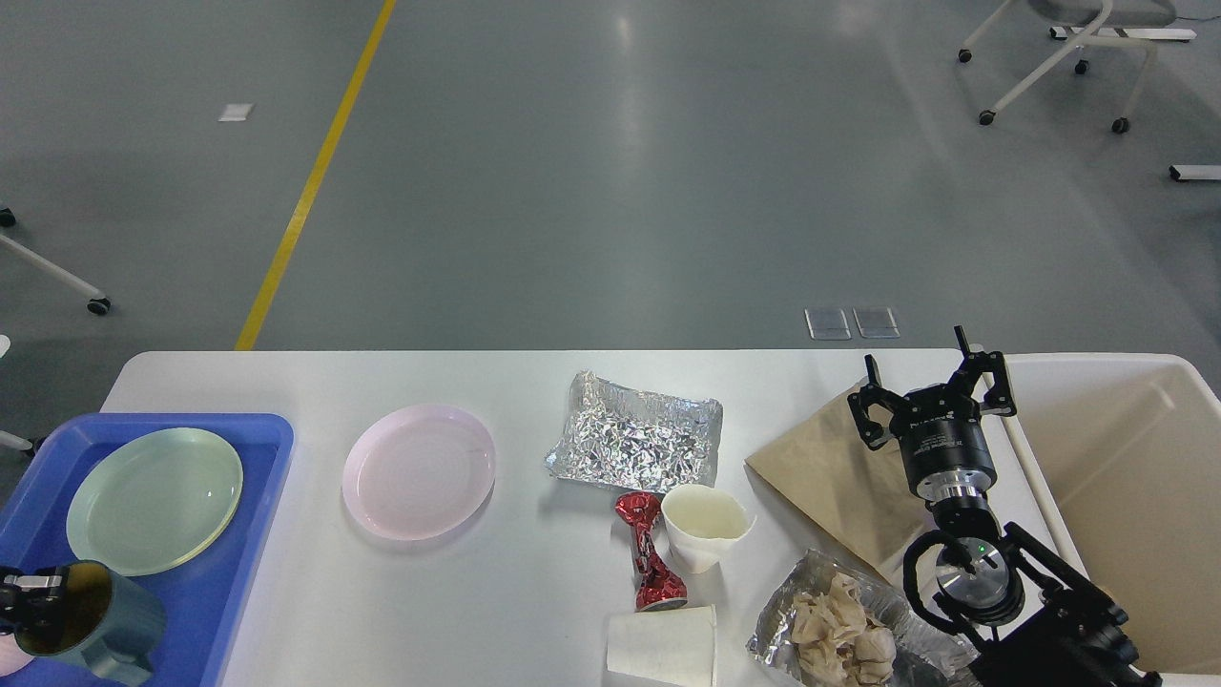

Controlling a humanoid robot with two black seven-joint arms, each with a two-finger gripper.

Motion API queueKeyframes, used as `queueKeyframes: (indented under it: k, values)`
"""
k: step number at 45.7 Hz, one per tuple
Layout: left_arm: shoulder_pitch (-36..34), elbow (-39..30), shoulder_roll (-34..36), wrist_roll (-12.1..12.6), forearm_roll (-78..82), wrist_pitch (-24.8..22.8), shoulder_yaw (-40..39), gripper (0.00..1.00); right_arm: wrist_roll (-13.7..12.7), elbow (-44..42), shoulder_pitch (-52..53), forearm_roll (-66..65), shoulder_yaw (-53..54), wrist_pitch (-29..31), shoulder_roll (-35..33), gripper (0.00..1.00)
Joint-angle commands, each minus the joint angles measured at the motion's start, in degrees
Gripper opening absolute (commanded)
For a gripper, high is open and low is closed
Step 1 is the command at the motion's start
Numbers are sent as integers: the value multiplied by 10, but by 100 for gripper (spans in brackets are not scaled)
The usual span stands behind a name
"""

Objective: Tidy desktop
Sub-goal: 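Lower the cup into the tray corner nearest the robot and release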

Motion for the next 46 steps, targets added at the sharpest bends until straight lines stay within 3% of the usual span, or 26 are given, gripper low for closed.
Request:
queueKeyframes:
  k: [1, 6, 18, 21, 25, 27, 41, 46]
  values:
    - [17, 0, -3, -7, 17, -1, -18, 5, 0, -1, 0, 0, 0, 0, 0, 100]
    - [24, 0, -3, -25, 19, -2, -21, 5, 0, -1, 0, 1, 0, 0, 0, 100]
    - [29, 0, -3, -27, 16, 1, -22, 11, 0, 0, 0, 0, 0, 0, 0, 100]
    - [29, 0, -2, -26, 10, 5, -20, 24, 0, 0, 0, 0, 0, 0, 0, 100]
    - [28, 0, -2, -23, 2, 25, -22, 69, 0, 0, 0, 0, 0, 0, 0, 100]
    - [29, 0, -3, -22, -10, 35, -24, 82, 0, 0, 0, 0, 0, 0, 0, 100]
    - [25, -26, 1, -22, -23, 32, -18, 93, 0, 0, 0, 1, 0, 0, 0, 100]
    - [-2, -39, 9, -22, -22, 9, -3, 95, 0, 0, 0, 1, 0, 0, 0, 100]
